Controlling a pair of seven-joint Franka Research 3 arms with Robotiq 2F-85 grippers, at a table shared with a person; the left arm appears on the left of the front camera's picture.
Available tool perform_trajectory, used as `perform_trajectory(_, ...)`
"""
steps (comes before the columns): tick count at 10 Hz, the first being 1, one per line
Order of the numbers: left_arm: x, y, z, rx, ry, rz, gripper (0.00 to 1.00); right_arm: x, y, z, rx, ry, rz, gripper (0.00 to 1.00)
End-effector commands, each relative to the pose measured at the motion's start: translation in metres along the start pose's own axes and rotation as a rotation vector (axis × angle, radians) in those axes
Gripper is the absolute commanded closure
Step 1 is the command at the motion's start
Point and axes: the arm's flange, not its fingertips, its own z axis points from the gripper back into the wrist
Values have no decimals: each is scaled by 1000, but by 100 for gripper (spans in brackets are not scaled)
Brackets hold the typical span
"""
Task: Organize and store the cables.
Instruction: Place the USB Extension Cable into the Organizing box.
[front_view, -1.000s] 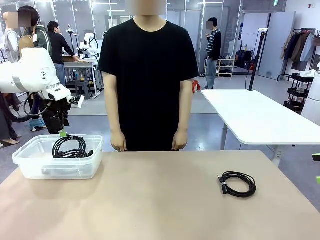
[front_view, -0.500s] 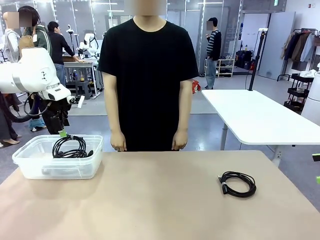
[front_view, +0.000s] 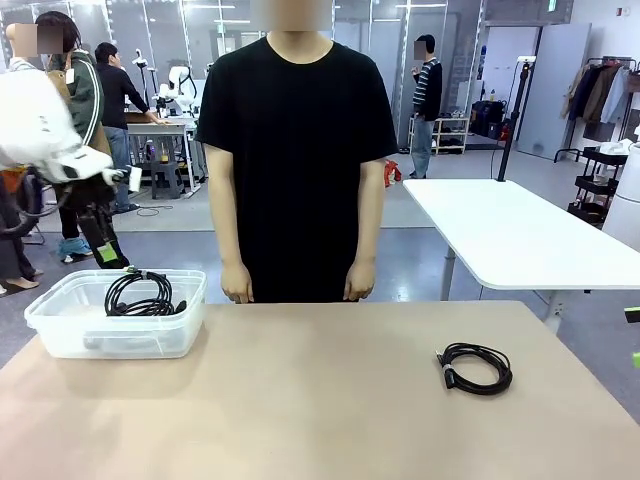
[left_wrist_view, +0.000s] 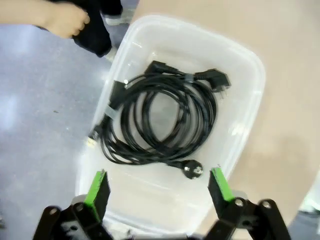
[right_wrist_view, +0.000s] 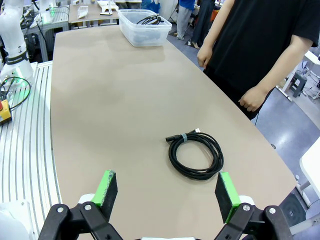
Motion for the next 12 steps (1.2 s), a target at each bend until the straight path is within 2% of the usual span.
perform_trajectory(1,-65,-55,7,-37,-182,132,0,0,-2,1,-7,-20,12,0)
perform_trajectory(3,-114,-90,20,-52,-389,190,0,0,-2,1,-7,-20,12,0)
perform_trajectory(5,-141,-122,20,-15,-495,146,0,0,-2,1,-7,-20,12,0)
perform_trajectory(7,-152,-149,10,61,-541,100,0,0,-2,1,-7,-20,12,0)
perform_trajectory(9,-159,-182,6,17,-602,-46,0,0,-2,1,-7,-20,12,0)
perform_trajectory(10,-164,-193,4,-51,-608,-129,0,0,-2,1,-7,-20,12,0)
perform_trajectory(11,-166,-197,4,-88,-580,-177,0,0,-2,1,-7,-20,12,0)
perform_trajectory(12,-168,-185,10,-140,-581,-154,0,0,-2,1,-7,-20,12,0)
